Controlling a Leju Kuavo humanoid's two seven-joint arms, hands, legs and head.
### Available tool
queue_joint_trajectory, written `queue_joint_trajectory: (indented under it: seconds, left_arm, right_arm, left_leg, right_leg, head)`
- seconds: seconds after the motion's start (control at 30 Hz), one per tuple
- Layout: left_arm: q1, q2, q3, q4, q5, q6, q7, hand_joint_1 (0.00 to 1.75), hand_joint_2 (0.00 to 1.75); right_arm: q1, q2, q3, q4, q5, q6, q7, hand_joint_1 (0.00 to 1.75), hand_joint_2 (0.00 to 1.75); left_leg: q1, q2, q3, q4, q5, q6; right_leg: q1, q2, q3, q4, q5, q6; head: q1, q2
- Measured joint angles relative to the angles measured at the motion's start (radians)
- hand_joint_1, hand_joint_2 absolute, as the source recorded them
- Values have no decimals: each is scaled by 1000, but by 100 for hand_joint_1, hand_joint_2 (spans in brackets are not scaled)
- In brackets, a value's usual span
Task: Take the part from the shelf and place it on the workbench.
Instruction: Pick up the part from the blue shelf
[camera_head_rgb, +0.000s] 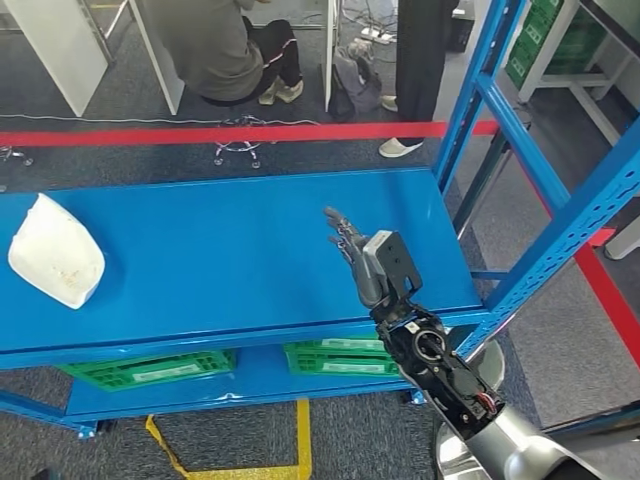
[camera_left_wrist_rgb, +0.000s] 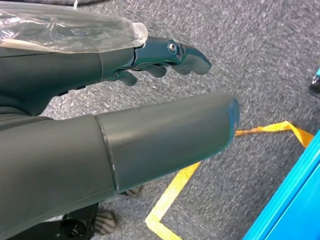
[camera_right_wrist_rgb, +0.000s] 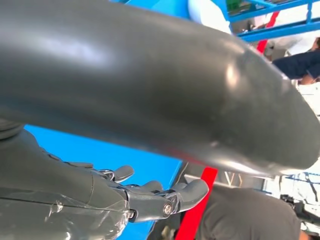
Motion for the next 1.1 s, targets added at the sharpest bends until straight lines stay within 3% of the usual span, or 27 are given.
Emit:
queue_joint_trajectory:
  seconds: [0.03,0.07,0.1,0.13,0.2,0.23,0.27,0.4,0.47,0.53,0.57,0.6,0.63,0.73,0.8,0.9,0.97,1.03,1.07,1.1]
  left_arm:
    - [1,0,0,0,1,0,0,0,0]
    - [1,0,0,0,2,0,0,0,0]
    - [2,0,0,0,3,0,0,0,0]
    - [3,0,0,0,4,0,0,0,0]
    - [4,-1,0,0,4,0,0,0,0]
    - [4,-1,1,0,4,-1,0,0,0]
    - [4,-1,2,0,4,-1,0,0,0]
    - [9,2,11,0,3,-1,3,0,0]
    - [10,6,15,0,4,-1,5,0,0]
    - [12,8,20,0,6,-4,7,0,0]
    - [15,8,22,0,6,-6,8,0,0]
    - [17,8,24,0,7,-8,9,0,0]
    - [19,9,24,0,7,-9,10,0,0]
    - [19,14,25,0,7,-9,10,0,0]
    - [19,16,26,0,6,-9,10,0,0]
    - [22,17,27,0,4,-7,10,0,0]
    - [22,20,28,0,3,-4,8,0,0]
    - [22,22,30,0,1,0,7,0,0]
    - [22,23,31,0,-1,2,7,0,0]
    - [23,23,32,0,-4,5,7,0,0]
  right_arm:
    - [0,0,1,2,0,1,0,0,0]
    - [1,0,2,5,-1,3,1,0,0]
    - [1,0,3,8,-1,5,1,0,0]
    - [0,0,3,10,-2,6,1,0,0]
    - [-4,0,3,13,-3,8,0,0,0]
    - [-7,0,3,13,-4,9,0,0,0]
    - [-10,0,4,14,-5,11,-1,0,0]
    - [-16,0,10,17,-8,15,-3,0,0]
    - [-20,0,11,19,-8,17,-3,0,0]
    - [-22,1,13,21,-9,18,-3,0,0]
    - [-21,1,15,23,-9,18,-3,0,0]
    - [-21,1,16,25,-9,18,-2,0,0]
    - [-21,1,17,27,-9,18,-2,0,0]
    - [-24,1,17,29,-9,18,-3,0,0]
    - [-28,1,18,30,-9,19,-4,0,0]
    - [-32,1,22,30,-14,20,-6,0,0]
    - [-35,1,25,30,-18,18,-6,0,0]
    - [-36,1,28,31,-22,16,-6,0,0]
    - [-35,1,30,31,-25,13,-5,0,0]
    - [-33,0,31,32,-29,8,-4,0,0]
  left_leg:
    - [-1,-2,0,0,-1,2]
    - [-3,-6,1,0,-1,3]
    - [-4,-10,3,1,-2,4]
    - [-4,-15,5,1,-3,3]
    - [-7,-24,11,2,-7,-1]
    - [-8,-28,12,4,-9,-4]
    - [-9,-30,11,5,-9,-8]
    - [-8,-31,0,18,-17,-26]
    - [-6,-21,-41,107,-68,-38]
    - [-2,-14,-115,255,-130,-50]
    - [0,-12,-144,307,-144,-54]
    - [2,-11,-154,320,-137,-57]
    - [4,-8,-142,290,-112,-58]
    - [8,7,-41,77,-15,-56]
    - [4,12,-11,13,0,-44]
    - [4,6,-9,10,-1,-21]
    - [5,3,-6,7,-1,-8]
    - [2,0,-5,7,-2,-2]
    - [0,-3,-4,8,-3,-1]
    - [-2,-7,-3,8,-4,0]
  right_leg:
    - [0,1,-36,75,-27,1]
    - [1,2,-59,119,-35,1]
    - [1,2,-63,121,-22,0]
    - [1,3,-44,76,12,-4]
    - [4,11,25,-76,90,-14]
    - [5,15,56,-139,111,-19]
    - [6,18,74,-175,118,-22]
    - [3,13,86,-196,119,-35]
    - [-3,7,88,-204,124,-45]
    - [-3,2,87,-204,124,-48]
    - [-3,-1,86,-204,124,-48]
    - [-3,-3,87,-204,123,-48]
    - [-4,-6,87,-203,123,-47]
    - [-2,-11,91,-200,115,-35]
    - [3,-13,91,-197,111,-24]
    - [2,-16,88,-188,97,-9]
    - [-2,-8,54,-111,50,-3]
    - [-2,-1,-13,39,-18,-1]
    - [-2,1,-43,100,-36,-1]
    - [-2,2,-58,126,-35,-2]
  head:
    - [2,0]
    - [2,0]
    - [2,0]
    - [3,0]
    - [4,0]
    - [5,0]
    - [4,0]
    - [0,0]
    - [-5,0]
    - [-11,0]
    - [-13,0]
    - [-13,0]
    - [-13,0]
    - [-16,0]
    - [-16,0]
    - [-10,0]
    - [-5,0]
    - [1,0]
    - [3,0]
    - [4,0]
